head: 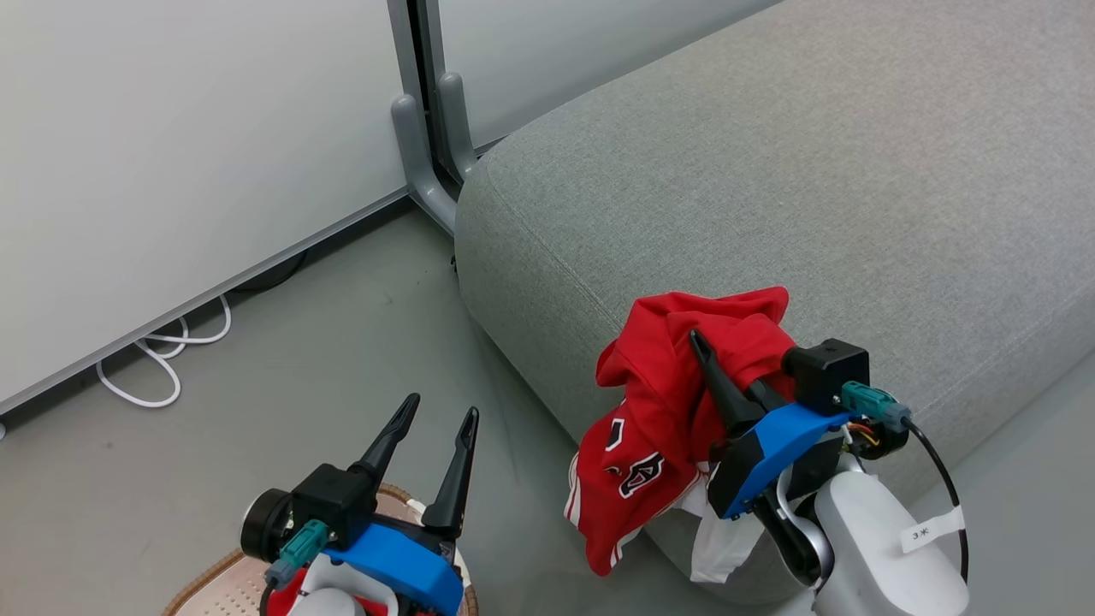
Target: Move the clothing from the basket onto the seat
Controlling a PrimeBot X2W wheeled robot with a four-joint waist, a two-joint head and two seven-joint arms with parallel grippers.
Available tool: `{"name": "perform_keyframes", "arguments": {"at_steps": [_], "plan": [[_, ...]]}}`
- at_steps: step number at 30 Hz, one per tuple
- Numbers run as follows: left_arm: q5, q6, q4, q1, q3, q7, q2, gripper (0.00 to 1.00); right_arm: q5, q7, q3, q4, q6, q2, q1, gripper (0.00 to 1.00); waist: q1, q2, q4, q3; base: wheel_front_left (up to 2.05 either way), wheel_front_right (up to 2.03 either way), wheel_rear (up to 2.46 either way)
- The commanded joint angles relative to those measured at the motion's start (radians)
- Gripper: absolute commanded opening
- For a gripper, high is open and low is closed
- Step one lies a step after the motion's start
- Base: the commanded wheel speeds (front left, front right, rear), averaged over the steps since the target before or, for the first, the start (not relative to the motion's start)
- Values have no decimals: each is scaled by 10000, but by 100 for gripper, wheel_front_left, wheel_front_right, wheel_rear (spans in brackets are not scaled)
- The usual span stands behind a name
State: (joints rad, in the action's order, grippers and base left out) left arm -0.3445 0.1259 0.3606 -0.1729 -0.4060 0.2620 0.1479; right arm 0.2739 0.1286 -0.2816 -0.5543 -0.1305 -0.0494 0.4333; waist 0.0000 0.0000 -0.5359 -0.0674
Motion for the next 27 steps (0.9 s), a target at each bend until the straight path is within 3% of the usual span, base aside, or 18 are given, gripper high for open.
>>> {"name": "perform_keyframes", "arguments": {"at_steps": [1,14,20,27], "plan": [[0,71,8,-193,-44,44,27,100,-38,39,35,53,-5,-20,-77,0,0,0,2,-4,0,0,0],[101,72,-83,-308,-109,44,152,100,-398,-130,561,80,-5,-79,564,0,0,0,246,-361,0,0,0],[313,72,-194,-931,-487,44,428,100,-831,-530,1276,36,-3,-810,1971,0,0,0,662,-1302,0,0,0],[478,72,-495,-2049,-1001,38,927,100,-724,-833,2984,-191,-3,-2023,4014,0,0,0,1272,-2896,0,0,0]]}}
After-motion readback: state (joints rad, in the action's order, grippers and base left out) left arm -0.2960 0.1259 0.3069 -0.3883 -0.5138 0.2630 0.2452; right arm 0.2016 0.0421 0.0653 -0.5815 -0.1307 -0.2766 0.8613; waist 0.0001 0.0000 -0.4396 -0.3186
